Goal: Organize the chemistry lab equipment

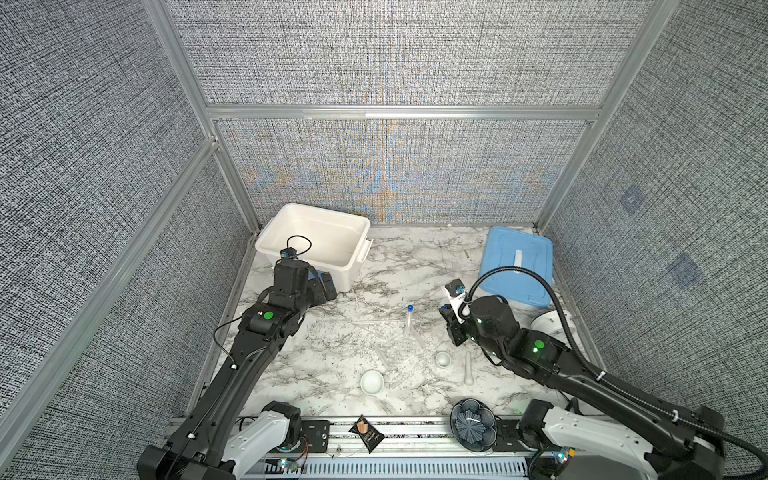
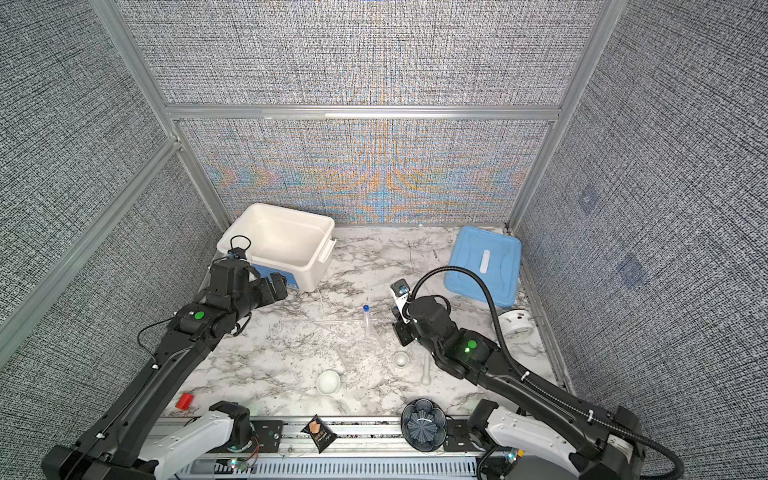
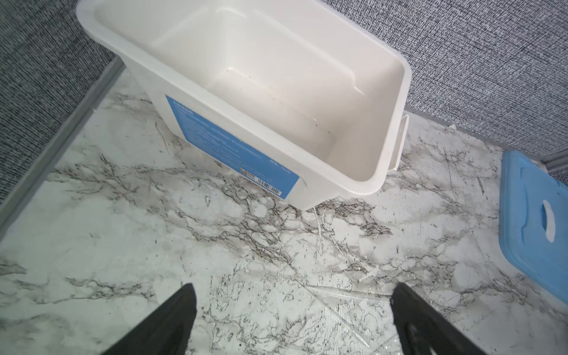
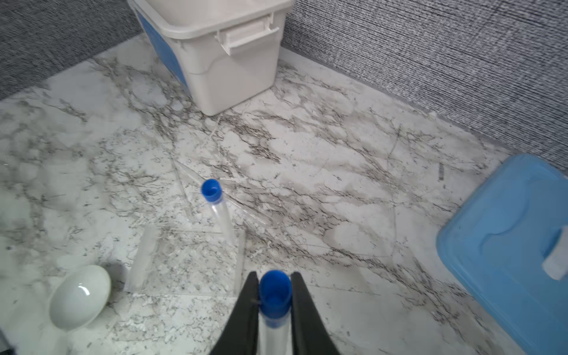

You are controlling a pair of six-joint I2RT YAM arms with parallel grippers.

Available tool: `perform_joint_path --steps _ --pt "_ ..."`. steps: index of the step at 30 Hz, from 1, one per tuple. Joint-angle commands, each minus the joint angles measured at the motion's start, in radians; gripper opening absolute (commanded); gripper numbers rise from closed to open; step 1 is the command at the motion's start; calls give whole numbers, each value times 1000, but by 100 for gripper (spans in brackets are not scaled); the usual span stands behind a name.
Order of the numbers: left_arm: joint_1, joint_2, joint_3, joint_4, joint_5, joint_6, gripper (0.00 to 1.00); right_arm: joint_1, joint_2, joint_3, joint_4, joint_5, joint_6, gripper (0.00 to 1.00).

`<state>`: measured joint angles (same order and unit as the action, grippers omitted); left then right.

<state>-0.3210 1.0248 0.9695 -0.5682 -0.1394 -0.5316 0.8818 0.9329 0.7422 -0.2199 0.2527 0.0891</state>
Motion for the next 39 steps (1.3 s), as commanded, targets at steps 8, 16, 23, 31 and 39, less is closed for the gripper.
perform_joint_path --steps 8,16,23,31,39 --pt "0 18 25 -1 -12 -80 99 125 97 -67 450 -15 -18 19" --pt "2 32 41 -55 -62 -148 99 128 215 -100 708 -85 -20 19" --pt "5 42 64 -104 -109 -260 99 129 318 -115 876 -123 -24 19" --pt "20 88 87 -119 -56 -306 99 125 401 -153 1008 -84 -106 18" --pt "21 120 97 -105 -39 -330 99 106 486 -196 1126 -68 -134 18"
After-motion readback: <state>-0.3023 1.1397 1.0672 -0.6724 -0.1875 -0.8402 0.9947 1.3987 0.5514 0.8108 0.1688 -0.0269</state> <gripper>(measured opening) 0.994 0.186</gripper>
